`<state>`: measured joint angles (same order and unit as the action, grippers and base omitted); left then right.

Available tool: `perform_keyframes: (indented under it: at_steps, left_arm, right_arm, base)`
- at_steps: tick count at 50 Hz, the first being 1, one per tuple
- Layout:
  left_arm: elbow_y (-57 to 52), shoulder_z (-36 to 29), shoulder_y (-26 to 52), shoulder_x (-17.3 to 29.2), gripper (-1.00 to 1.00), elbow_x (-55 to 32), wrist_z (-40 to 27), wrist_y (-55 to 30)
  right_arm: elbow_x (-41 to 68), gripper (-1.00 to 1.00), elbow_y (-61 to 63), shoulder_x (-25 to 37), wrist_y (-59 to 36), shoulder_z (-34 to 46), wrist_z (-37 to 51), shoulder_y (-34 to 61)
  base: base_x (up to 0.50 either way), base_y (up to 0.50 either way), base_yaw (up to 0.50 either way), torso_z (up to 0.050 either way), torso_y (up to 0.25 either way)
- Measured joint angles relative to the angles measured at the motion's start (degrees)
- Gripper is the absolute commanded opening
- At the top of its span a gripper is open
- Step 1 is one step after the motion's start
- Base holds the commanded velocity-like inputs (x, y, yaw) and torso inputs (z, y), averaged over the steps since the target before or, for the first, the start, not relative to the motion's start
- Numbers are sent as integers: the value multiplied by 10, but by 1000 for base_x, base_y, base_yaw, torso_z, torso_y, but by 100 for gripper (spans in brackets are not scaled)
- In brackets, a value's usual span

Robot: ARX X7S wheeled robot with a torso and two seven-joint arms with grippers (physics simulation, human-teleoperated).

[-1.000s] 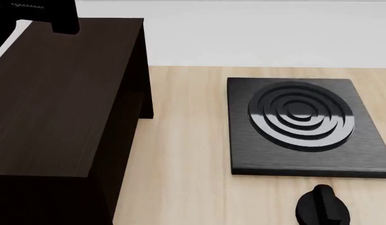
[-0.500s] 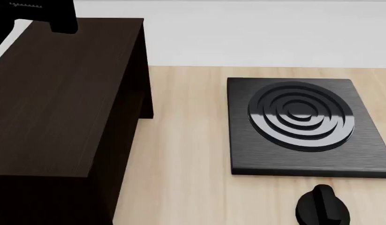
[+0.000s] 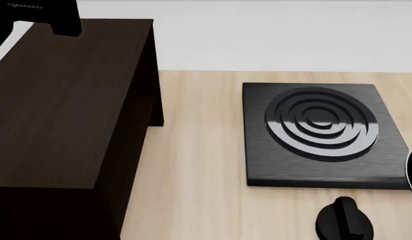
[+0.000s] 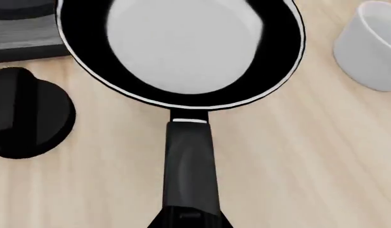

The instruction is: Put the frying pan under the cabinet shelf.

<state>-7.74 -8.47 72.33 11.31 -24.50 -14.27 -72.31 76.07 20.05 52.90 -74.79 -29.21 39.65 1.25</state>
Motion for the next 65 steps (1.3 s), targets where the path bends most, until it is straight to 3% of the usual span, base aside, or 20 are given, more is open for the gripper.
perform_keyframes:
  at_steps: [12,33,49,65]
  left_arm:
    - [-2,3,-1,3,100,-3,-1,0]
    - [3,8,-1,13,100,-7,0,6]
    - [2,13,-5,19,100,-11,-1,9]
    - [-1,18,-7,23,100,-15,-3,9]
  right_arm:
    - [135,-100,-9,49,-67,105,106,170]
    - [314,-100,-90,45,-126,432,253,533]
    - [314,-100,-137,-14,-135,644,241,717]
    - [290,-100,-157,-69,-129,790,198,817]
  base:
    - [0,0,0,0,1]
    - [0,0,0,0,1]
    - [0,0,0,0,2]
    - [0,0,0,1,1]
